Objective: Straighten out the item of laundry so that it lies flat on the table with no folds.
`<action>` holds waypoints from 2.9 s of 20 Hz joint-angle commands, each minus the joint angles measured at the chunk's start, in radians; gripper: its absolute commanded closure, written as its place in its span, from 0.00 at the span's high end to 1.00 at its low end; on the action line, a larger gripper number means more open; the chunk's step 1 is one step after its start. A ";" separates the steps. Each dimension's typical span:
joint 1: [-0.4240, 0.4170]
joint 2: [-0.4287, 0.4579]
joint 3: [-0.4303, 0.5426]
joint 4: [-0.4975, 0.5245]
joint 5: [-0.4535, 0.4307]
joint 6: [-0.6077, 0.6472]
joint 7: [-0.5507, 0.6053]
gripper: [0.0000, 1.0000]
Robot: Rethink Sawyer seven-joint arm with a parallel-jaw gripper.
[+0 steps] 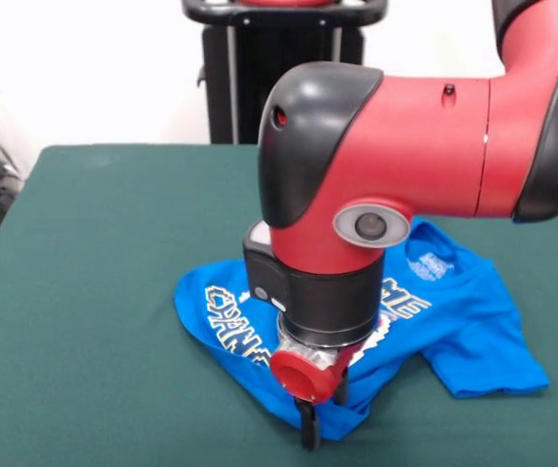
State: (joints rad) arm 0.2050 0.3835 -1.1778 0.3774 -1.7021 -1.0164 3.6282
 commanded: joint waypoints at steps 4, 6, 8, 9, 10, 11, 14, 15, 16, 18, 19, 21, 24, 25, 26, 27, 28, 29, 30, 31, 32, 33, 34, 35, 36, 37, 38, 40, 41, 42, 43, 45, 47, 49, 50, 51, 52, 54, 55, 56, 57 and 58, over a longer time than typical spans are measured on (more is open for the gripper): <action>-0.011 0.027 0.000 0.011 0.021 0.135 -0.014 1.00; -0.013 0.025 -0.003 0.016 0.018 0.138 -0.018 1.00; -0.016 0.029 -0.009 0.012 0.013 0.144 -0.017 1.00; -0.020 0.032 -0.012 0.006 0.011 0.149 -0.013 1.00; -0.023 0.034 -0.013 0.004 0.011 0.154 -0.014 1.00; -0.026 0.037 -0.015 -0.002 0.011 0.162 -0.013 1.00; -0.033 0.039 -0.016 -0.015 0.017 0.180 -0.013 1.00; -0.035 0.037 -0.015 -0.019 0.021 0.186 -0.015 1.00; -0.036 0.034 -0.013 -0.020 0.026 0.195 -0.019 1.00; -0.043 0.037 -0.014 -0.028 0.029 0.216 -0.025 1.00; -0.048 0.041 -0.016 -0.036 0.030 0.231 -0.025 1.00; -0.058 0.043 -0.016 -0.048 0.035 0.261 -0.032 1.00; -0.067 0.033 -0.002 -0.057 0.050 0.295 -0.056 1.00; -0.069 0.029 0.004 -0.057 0.054 0.307 -0.066 1.00; -0.067 0.021 0.016 -0.049 0.062 0.318 -0.082 1.00; -0.067 0.016 0.022 -0.047 0.069 0.333 -0.090 1.00; -0.066 0.011 0.029 -0.049 0.075 0.339 -0.092 1.00; -0.065 0.008 0.033 -0.049 0.081 0.348 -0.095 1.00; -0.072 0.009 0.032 -0.059 0.081 0.353 -0.094 1.00; -0.079 0.011 0.031 -0.069 0.081 0.358 -0.092 1.00; -0.082 0.008 0.035 -0.071 0.084 0.358 -0.097 1.00; -0.082 0.010 0.032 -0.071 0.083 0.359 -0.097 1.00; -0.085 0.009 0.028 -0.073 0.080 0.357 -0.096 1.00; -0.086 0.009 0.026 -0.073 0.081 0.358 -0.098 1.00; -0.088 0.011 0.022 -0.076 0.077 0.356 -0.096 1.00; -0.090 0.012 0.020 -0.078 0.076 0.356 -0.096 1.00; -0.091 0.013 0.017 -0.079 0.074 0.356 -0.096 1.00; -0.093 0.009 0.023 -0.075 0.076 0.359 -0.108 1.00; -0.095 0.009 0.022 -0.080 0.077 0.361 -0.106 1.00; -0.097 0.008 0.021 -0.086 0.079 0.364 -0.105 1.00; -0.099 0.009 0.018 -0.089 0.078 0.366 -0.103 1.00; -0.099 0.005 0.022 -0.088 0.081 0.364 -0.111 1.00; -0.101 0.002 0.025 -0.086 0.084 0.363 -0.117 1.00; -0.097 0.003 0.020 -0.085 0.084 0.364 -0.110 1.00; -0.096 0.004 0.018 -0.085 0.083 0.360 -0.109 1.00; -0.096 0.005 0.017 -0.085 0.083 0.361 -0.108 1.00; -0.096 0.005 0.016 -0.084 0.082 0.357 -0.107 1.00; -0.096 0.003 0.013 -0.080 0.080 0.350 -0.106 1.00; -0.095 0.001 0.009 -0.077 0.077 0.342 -0.103 1.00; -0.092 -0.004 0.007 -0.071 0.076 0.331 -0.101 1.00; -0.089 -0.010 0.005 -0.066 0.075 0.320 -0.098 1.00; -0.084 -0.018 0.003 -0.059 0.074 0.308 -0.094 1.00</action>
State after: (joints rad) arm 0.1040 0.3932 -1.2097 0.3482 -1.6668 -0.7454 3.6282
